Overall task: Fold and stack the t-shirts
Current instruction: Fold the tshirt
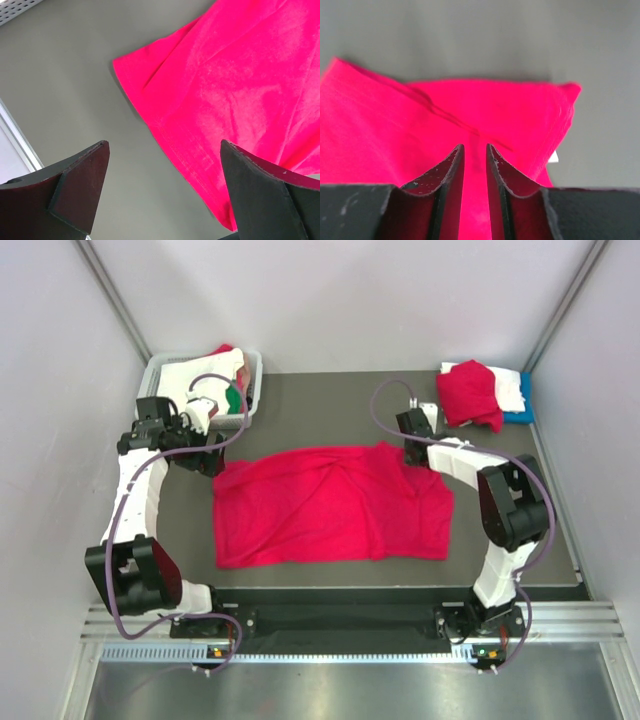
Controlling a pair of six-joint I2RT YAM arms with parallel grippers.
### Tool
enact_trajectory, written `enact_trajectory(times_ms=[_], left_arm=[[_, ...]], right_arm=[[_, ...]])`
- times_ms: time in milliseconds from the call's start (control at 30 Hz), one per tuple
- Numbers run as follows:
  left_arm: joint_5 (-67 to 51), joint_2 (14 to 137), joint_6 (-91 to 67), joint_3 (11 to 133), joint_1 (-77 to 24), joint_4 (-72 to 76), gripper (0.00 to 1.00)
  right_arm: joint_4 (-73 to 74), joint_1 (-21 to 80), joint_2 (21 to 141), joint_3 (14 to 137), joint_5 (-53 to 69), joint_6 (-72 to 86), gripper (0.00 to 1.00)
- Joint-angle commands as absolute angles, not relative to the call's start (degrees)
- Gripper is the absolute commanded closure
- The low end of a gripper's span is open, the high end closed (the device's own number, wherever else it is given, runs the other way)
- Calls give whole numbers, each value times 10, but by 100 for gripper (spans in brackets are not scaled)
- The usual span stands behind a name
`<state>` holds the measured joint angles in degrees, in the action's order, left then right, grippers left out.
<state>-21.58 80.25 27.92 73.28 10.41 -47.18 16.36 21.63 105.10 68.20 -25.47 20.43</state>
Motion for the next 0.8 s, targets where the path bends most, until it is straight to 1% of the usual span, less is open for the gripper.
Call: enact_trajectory(times_ms=[0, 100, 333, 633, 700, 733, 767], left_arm=[[-221, 797, 275, 739, 105, -463, 4], [-220, 798, 278, 744, 106, -466, 4], [-212, 802, 287, 750, 105, -470, 4], [-204, 794, 301, 762, 105, -488, 4], [-205, 792, 301, 766, 106, -489, 4], [-210, 791, 301, 766, 105, -490, 4], [-213, 792, 299, 766, 106, -490, 4]], right_arm=[[176, 219, 1012, 664, -250, 228, 76], [178, 223, 1003, 650, -259, 238, 76], [179, 226, 994, 628, -307, 230, 72], [177, 227, 1007, 629, -295, 245, 72], [175, 226, 1006, 623, -287, 250, 66], [174, 226, 1006, 621, -284, 250, 62], [175, 226, 1007, 619, -280, 250, 51]])
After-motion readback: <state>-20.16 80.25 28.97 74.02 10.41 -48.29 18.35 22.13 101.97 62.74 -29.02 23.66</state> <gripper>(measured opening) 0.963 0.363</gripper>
